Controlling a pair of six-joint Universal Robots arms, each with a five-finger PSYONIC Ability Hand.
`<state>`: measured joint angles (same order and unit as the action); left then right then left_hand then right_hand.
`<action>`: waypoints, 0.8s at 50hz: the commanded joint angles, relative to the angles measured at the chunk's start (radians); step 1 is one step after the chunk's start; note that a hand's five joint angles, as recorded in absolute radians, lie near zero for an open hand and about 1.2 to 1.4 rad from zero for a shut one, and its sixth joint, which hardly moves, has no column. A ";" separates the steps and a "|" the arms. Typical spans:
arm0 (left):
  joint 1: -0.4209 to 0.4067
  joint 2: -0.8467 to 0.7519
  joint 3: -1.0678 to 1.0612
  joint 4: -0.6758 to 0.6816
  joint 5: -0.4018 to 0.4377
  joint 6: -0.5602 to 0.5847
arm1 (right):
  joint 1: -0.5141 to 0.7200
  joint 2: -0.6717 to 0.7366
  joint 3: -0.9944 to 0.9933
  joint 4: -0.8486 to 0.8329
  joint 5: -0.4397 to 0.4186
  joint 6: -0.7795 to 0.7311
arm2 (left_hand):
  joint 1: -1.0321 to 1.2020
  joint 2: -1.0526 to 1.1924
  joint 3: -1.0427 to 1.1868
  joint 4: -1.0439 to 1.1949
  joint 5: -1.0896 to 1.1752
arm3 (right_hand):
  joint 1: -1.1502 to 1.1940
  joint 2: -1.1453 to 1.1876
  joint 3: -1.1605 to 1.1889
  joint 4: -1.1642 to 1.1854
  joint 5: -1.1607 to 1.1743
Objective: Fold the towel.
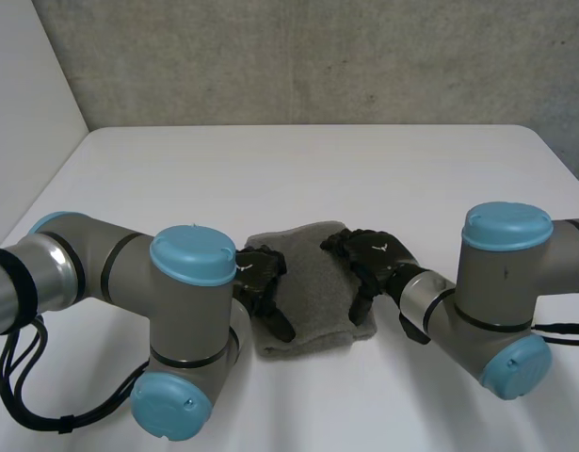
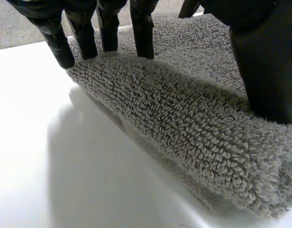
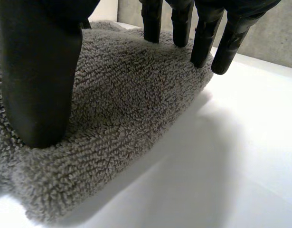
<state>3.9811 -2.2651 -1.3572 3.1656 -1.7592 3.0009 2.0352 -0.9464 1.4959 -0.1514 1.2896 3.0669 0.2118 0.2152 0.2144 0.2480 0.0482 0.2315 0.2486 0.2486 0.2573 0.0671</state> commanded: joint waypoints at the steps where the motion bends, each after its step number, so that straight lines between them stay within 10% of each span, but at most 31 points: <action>1: 0.000 0.041 0.004 -0.003 0.001 0.052 | -0.010 -0.035 -0.017 0.012 0.019 -0.002 | -0.019 -0.022 -0.021 -0.055 -0.030 | -0.057 -0.074 -0.074 -0.083 -0.067; 15: 0.033 0.263 0.017 -0.056 0.001 0.079 | -0.024 -0.275 -0.071 0.199 0.042 -0.011 | -0.019 -0.022 -0.021 -0.055 -0.030 | -0.057 -0.074 -0.074 -0.083 -0.067; 23: 0.156 0.438 0.075 -0.197 -0.009 0.122 | -0.144 -0.437 -0.134 0.268 0.253 -0.102 | -0.019 -0.022 -0.021 -0.055 -0.030 | -0.057 -0.074 -0.074 -0.083 -0.067; 40: 0.208 0.576 0.018 -0.213 -0.013 0.121 | -0.174 -0.491 -0.115 0.279 0.281 -0.111 | -0.016 -0.019 -0.018 -0.052 -0.027 | -0.057 -0.074 -0.074 -0.083 -0.067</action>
<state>4.1927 -1.7123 -1.2954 2.9538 -1.7714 3.1225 1.8586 -1.4201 1.3688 0.1263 1.5749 2.9558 0.2076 0.2077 0.2093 0.2480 0.0417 0.2315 0.2486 0.2469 0.2573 0.0644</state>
